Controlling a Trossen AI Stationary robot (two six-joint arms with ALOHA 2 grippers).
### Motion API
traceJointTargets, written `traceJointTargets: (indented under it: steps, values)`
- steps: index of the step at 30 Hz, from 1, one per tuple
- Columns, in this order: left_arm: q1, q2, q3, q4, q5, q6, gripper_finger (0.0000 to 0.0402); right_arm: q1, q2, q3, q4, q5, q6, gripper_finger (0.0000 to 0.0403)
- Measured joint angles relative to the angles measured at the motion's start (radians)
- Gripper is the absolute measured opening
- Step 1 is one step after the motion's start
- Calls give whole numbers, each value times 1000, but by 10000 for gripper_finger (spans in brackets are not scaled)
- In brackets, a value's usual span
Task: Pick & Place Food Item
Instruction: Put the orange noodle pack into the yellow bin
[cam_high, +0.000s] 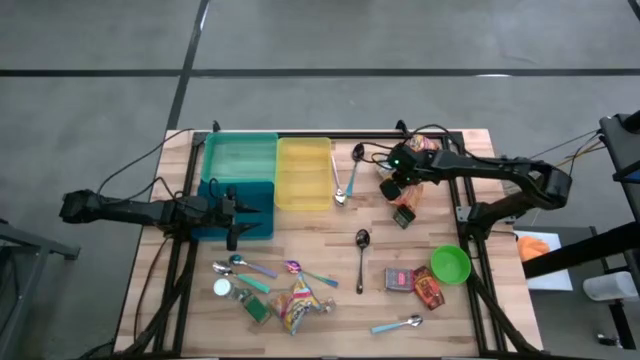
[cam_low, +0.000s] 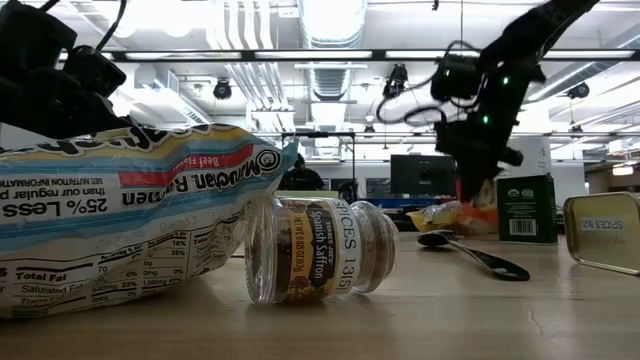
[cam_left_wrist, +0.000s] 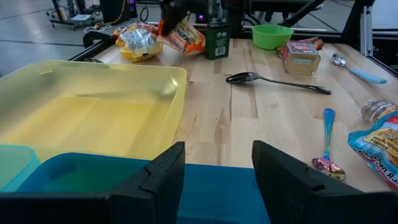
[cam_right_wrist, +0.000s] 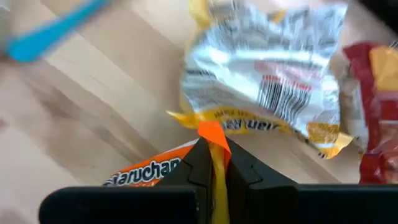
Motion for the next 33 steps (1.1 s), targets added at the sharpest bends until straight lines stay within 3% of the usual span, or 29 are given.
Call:
traceJointTargets:
  steps: [9,15,27,33]
  values:
    - [0,0,0,0,0,0,189,56,-144,12,22,-62,41,13]
    - [0,0,0,0,0,0,189,68,-187,11,137,-189,96,13]
    - [0,0,0,0,0,0,189,81,-112,22,433,-366,94,13]
    - [0,0,0,0,0,0,189,81,-85,31,566,-392,77,13]
